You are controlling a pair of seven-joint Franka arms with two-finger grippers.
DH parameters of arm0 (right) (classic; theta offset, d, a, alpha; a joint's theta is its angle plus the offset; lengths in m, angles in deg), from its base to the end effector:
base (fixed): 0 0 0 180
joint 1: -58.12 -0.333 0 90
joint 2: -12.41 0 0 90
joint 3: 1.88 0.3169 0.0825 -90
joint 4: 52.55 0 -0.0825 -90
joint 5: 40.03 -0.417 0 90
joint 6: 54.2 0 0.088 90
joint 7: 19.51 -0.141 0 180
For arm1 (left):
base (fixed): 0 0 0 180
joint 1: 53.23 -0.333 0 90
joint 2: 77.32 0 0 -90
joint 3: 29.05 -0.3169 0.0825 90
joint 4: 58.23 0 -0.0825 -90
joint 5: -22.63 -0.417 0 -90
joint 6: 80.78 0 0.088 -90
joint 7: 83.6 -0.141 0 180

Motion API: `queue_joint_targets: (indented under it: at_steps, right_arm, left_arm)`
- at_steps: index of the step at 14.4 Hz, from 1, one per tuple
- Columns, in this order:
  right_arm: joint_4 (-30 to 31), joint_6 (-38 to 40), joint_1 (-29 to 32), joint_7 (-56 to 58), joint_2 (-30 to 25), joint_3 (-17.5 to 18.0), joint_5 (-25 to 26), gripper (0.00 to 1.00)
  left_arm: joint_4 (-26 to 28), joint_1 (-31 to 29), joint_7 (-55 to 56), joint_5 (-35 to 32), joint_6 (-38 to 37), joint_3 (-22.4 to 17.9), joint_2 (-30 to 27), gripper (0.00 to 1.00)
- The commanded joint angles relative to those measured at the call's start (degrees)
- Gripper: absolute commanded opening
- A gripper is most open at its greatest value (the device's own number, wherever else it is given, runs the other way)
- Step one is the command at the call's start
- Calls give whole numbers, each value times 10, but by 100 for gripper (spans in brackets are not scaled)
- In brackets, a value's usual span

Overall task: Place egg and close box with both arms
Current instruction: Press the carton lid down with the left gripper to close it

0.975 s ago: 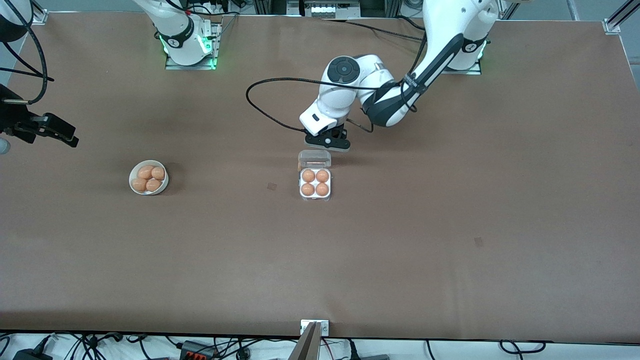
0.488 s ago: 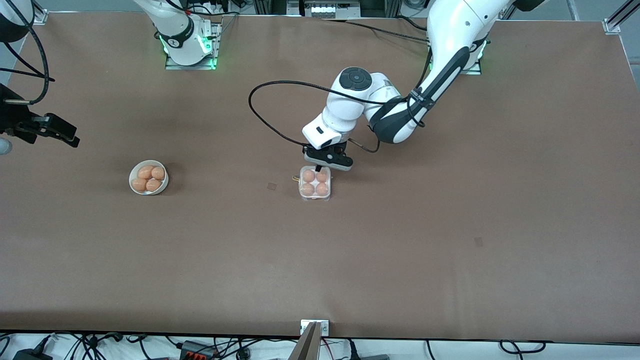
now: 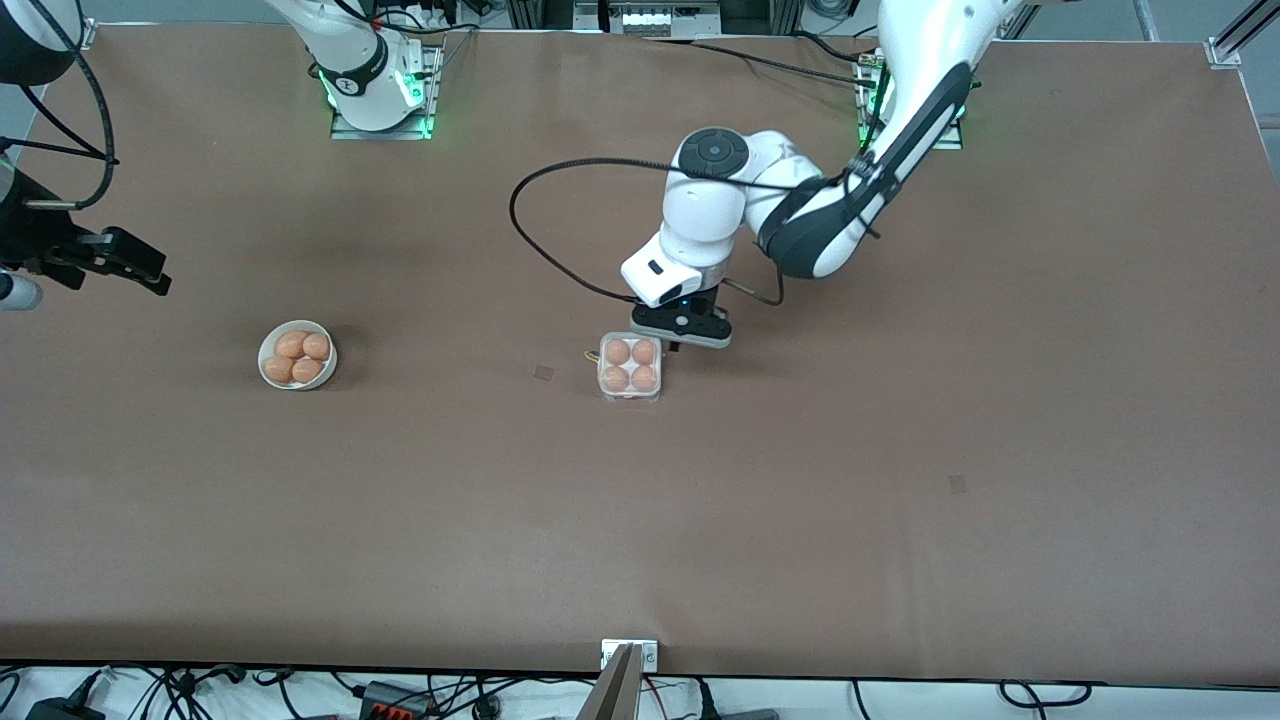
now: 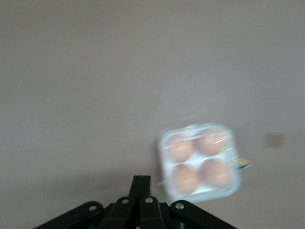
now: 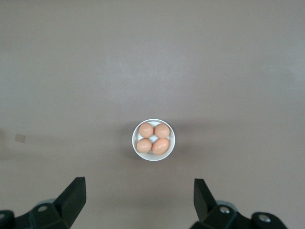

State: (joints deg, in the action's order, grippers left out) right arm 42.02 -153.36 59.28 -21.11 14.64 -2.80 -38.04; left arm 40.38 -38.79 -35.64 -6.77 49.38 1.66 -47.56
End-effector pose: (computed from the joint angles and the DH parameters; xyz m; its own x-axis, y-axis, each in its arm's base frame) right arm 0.6118 -0.0264 0.5418 0.9974 -0.0586 0.0420 -0.0600 -0.9976 0.0339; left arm 0.5363 -0.4623 0.2793 0.9626 -0.1870 0.1958 -0.1836 -0.9824 -0.0354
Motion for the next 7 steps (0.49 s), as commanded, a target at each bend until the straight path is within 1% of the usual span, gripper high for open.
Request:
queue_joint_targets:
  at_steps: [1, 3, 4, 5, 7]
  right_arm:
    - [1, 3, -9, 19, -8, -12, -3, 100]
    - [1, 18, -5, 31, -12, -10, -2, 100]
    - [1, 27, 1, 32, -12, -9, -2, 100]
    - [1, 30, 8, 33, -15, -7, -2, 100]
    - [1, 31, 9, 47, -16, -7, -2, 100]
  left_arm:
    - [-20, -9, -94, -8, -145, 5, -43, 1]
    - [-75, -8, -193, -9, -280, 5, -44, 1]
    - [-98, -9, -245, -8, -326, 4, -43, 1]
    - [-117, -12, -288, -6, -363, 1, -43, 2]
    - [-144, -31, -340, 14, -395, 4, -43, 2]
